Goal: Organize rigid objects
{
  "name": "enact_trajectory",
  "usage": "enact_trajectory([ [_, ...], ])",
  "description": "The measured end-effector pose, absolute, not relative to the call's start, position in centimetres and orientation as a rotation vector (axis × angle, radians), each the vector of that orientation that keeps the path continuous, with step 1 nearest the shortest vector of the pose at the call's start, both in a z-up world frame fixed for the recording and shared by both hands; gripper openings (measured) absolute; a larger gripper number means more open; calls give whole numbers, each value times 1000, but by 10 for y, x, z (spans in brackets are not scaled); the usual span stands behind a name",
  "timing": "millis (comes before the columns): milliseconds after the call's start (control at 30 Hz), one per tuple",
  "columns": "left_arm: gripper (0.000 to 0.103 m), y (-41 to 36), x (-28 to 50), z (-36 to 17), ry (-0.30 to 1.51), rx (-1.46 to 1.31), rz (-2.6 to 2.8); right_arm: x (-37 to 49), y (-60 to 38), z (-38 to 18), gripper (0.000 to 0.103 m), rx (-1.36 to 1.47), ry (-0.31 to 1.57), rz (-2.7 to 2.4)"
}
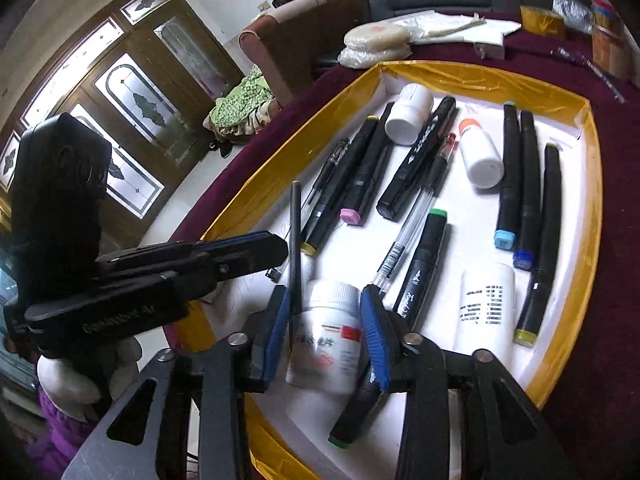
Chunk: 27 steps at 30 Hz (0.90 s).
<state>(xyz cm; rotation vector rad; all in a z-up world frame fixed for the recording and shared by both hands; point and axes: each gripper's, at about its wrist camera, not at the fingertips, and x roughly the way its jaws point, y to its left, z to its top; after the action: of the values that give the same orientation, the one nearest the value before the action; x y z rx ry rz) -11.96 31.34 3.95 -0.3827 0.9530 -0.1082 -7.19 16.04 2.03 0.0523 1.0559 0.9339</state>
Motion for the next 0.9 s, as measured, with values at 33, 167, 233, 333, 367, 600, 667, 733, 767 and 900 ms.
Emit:
enact_trajectory([
  [33, 18, 309, -122, 40, 952, -361, -102, -73, 157, 23, 43, 60, 1041, 930],
  [167, 44, 308, -128, 45, 930, -339, -60, -72, 133, 35, 44, 113, 990, 911],
  [233, 49, 309, -135, 52, 889, -332, -35, -69, 128, 39, 44, 126, 966, 892],
  [333, 53, 311, -143, 63, 832, -351, -13, -72, 122, 44, 44, 128, 949, 930],
  [367, 53, 312, -145, 66, 816, -360, -6, -73, 126, 44, 44, 132, 952, 947],
  [600, 62, 305, -175, 99, 630, -305, 123, -79, 152, 22, 46, 121, 1101, 1079],
  [667, 90, 294, -191, 117, 514, -222, 213, -80, 141, 29, 46, 154, 1057, 1085],
  [733, 103, 278, -216, 139, 359, -135, 373, -83, 124, 45, 46, 146, 966, 1046],
  [767, 103, 272, -225, 145, 302, -121, 409, -85, 116, 51, 46, 135, 921, 1020],
  [900, 103, 251, -251, 158, 73, -188, 357, -102, 84, 73, 75, 44, 674, 775],
])
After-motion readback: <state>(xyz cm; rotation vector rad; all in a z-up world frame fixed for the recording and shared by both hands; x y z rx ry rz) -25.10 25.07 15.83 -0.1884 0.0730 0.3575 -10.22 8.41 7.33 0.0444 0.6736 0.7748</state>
